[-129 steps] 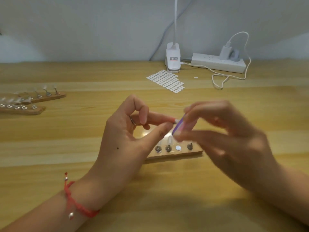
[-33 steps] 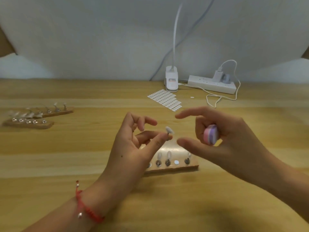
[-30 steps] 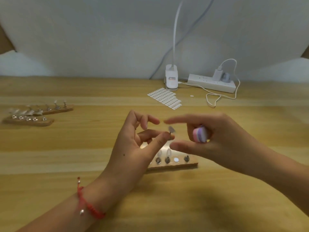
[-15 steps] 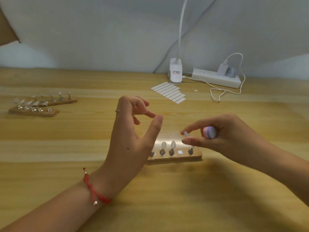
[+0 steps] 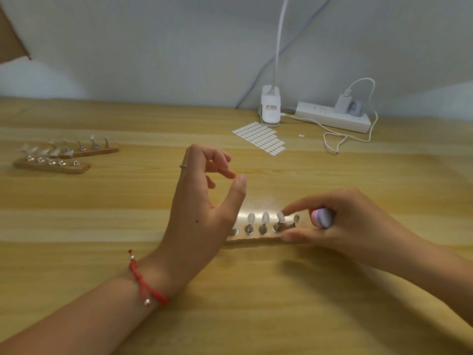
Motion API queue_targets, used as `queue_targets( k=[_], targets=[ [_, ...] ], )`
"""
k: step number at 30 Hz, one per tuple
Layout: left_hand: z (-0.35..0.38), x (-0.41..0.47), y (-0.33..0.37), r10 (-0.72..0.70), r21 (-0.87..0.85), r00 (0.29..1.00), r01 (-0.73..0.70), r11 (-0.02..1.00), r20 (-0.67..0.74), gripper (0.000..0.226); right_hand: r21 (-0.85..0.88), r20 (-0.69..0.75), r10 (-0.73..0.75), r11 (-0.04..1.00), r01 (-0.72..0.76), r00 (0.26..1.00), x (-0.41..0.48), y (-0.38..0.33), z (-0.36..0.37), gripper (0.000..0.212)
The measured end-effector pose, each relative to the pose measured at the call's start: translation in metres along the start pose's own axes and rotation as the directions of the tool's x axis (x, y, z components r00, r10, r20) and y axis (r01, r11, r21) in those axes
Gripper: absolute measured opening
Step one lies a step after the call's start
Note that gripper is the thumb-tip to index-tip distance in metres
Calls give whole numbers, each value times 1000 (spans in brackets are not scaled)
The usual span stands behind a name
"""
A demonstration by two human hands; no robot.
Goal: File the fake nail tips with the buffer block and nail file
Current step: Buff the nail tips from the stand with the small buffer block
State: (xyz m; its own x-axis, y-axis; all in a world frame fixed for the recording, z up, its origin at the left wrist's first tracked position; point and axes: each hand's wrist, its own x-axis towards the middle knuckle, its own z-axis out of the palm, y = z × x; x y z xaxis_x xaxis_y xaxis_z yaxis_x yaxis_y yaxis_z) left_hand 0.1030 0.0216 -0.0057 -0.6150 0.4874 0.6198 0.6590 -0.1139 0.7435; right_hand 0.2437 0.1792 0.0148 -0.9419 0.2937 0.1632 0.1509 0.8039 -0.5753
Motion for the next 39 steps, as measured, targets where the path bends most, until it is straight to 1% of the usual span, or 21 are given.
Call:
queue_targets(
  k=[7, 8, 10, 11, 12, 13, 14, 15, 16, 17, 19, 21, 25, 27, 30, 33, 34, 36, 37, 38, 39],
  targets=[
    [0, -1, 0, -25, 3, 999, 25, 1000, 36, 28, -69, -109, -29, 997, 21, 994, -9, 9, 4, 11],
    [0, -1, 1, -28, 4, 999, 27, 1000, 37, 27, -123, -116, -65, 991, 51, 991, -10, 8, 4, 9],
    [0, -1, 1, -18, 16, 999, 18, 1000, 44, 25, -276, -111, -199, 947, 163, 974, -13, 5, 4, 7],
    [0, -1, 2, -5, 30, 999, 4, 1000, 50, 24, -315, -114, -259, 925, 213, 959, -14, 3, 4, 9],
    [0, -1, 3, 14, 46, 998, -17, 999, 60, 23, -303, -136, -285, 924, 234, 949, -15, 2, 4, 7],
    [0, -2, 4, 42, 62, 996, -46, 997, 75, 23, -226, -181, -263, 949, 220, 948, -16, -1, 5, 9],
    [-1, -2, 5, 78, 78, 992, -86, 993, 98, 24, -71, -222, -199, 980, 188, 955, -15, -5, 4, 13],
    [-1, -3, 7, 122, 97, 984, -135, 986, 127, 25, 106, -249, -134, 981, 165, 959, -13, -9, 3, 16],
    [0, -4, 8, 169, 119, 973, -189, 975, 159, 25, 256, -255, -91, 954, 158, 963, -10, -13, 3, 18],
    [0, -6, 10, 210, 137, 960, -237, 962, 187, 25, 358, -255, -68, 920, 160, 965, -7, -17, 3, 19],
    [2, -8, 13, 242, 142, 948, -274, 951, 205, 27, 471, -221, -61, 867, 162, 973, -2, -25, 4, 16],
    [2, -8, 14, 207, 110, 962, -229, 967, 179, 25, 530, -190, -79, 831, 170, 979, 2, -31, 7, 12],
    [-1, -5, 12, 50, 13, 989, -52, 999, 138, 22, 556, -173, -105, 811, 185, 979, 4, -31, 13, 22],
    [-2, -5, 12, 34, -5, 989, -33, 999, 141, 21, 555, -198, -77, 813, 176, 977, 5, -28, 15, 20],
    [0, -5, 12, 32, 36, 987, -38, 999, 155, 18, 547, -232, -2, 827, 132, 973, 5, -25, 16, 21],
    [0, -4, 9, 8, 60, 991, -16, 998, 133, 16, 543, -219, 3, 831, 119, 976, 4, -26, 16, 26],
    [-1, -3, 8, -7, 54, 992, 0, 999, 125, 14, 565, -210, 26, 819, 100, 977, 7, -24, 16, 25],
    [-1, -2, 7, -34, 36, 992, 30, 999, 122, 9, 655, -156, 164, 755, -22, 974, 15, -17, 15, 24],
    [-1, -2, 6, -40, 30, 991, 36, 999, 129, 7, 694, -123, 219, 716, -74, 968, 18, -15, 14, 28],
    [0, -2, 6, -39, 29, 989, 36, 999, 142, 6, 707, -126, 226, 703, -72, 966, 18, -12, 12, 34],
    [2, -3, 7, -35, 32, 987, 30, 999, 154, 5, 689, -167, 198, 724, -29, 966, 15, -10, 13, 38]
  ],
)
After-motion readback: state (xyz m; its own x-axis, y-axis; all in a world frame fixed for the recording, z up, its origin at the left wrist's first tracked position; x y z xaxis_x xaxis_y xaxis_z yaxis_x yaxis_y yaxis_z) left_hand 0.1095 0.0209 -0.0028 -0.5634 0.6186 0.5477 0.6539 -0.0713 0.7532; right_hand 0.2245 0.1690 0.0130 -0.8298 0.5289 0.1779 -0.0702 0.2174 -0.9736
